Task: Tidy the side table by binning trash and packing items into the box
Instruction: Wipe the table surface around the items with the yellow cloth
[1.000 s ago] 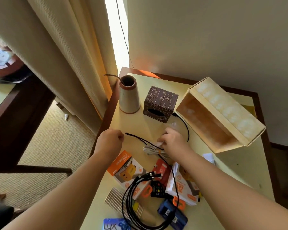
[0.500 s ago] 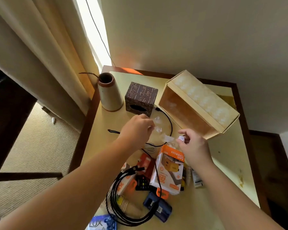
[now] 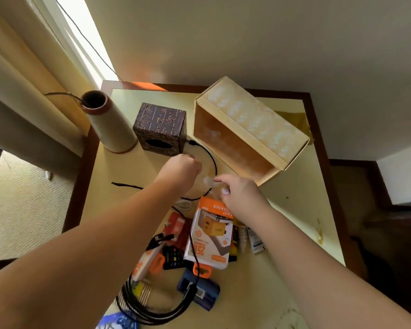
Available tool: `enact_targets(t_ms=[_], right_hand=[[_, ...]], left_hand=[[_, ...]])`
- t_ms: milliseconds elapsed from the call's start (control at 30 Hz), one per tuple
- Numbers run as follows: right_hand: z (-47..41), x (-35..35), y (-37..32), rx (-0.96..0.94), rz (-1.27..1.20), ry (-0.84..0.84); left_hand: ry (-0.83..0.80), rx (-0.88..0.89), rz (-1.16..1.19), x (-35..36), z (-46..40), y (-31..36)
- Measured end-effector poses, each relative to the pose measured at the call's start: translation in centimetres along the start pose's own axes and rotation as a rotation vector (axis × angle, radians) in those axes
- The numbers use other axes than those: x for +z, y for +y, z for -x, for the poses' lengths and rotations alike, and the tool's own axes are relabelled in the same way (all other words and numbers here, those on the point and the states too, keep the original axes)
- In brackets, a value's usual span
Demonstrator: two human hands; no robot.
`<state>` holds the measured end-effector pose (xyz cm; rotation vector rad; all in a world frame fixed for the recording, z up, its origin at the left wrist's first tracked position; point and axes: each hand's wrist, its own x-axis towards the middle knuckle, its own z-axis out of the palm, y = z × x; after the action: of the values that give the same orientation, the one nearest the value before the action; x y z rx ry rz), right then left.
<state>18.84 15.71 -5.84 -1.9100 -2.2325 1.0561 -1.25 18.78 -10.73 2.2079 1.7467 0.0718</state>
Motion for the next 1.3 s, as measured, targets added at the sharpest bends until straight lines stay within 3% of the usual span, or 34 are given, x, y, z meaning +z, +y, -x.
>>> enact_targets(t_ms=[233, 300, 433, 533, 733, 967, 1300], right_hand=[[-2.2, -0.4, -0.2, -0.045, 0.225, -0.195], [-2.4, -0.3, -0.3, -0.092, 0.285, -0.193], [-3.1, 0.1, -0.7, -0.124, 0.417, -0.201], [-3.1, 0.1, -0.6, -0.150, 0.463, -0.182], [-2.3, 0.4, 0.5, -0.227, 0.351, -0.074], [-1.8, -0.6, 0.8, -0.205, -0.035, 0.262], [-8.5, -1.0, -2.2, -0.012, -0.122, 0.270]], left_hand=[[-0.020, -0.132, 0.102, -1.5, 2.7, 0.3], [0.087, -0.142, 0.165, -2.0, 4.3, 0.7], [0.467, -0.118, 0.261, -4.0, 8.3, 2.0], [0.535, -0.163, 0.343, -4.6, 11.8, 3.3], [0.501, -0.188, 0.458, -3.2, 16.4, 5.2], [0.492, -0.182, 0.480, -3.4, 15.5, 5.0], [0.533, -0.193, 0.505, -4.7, 12.3, 3.0]])
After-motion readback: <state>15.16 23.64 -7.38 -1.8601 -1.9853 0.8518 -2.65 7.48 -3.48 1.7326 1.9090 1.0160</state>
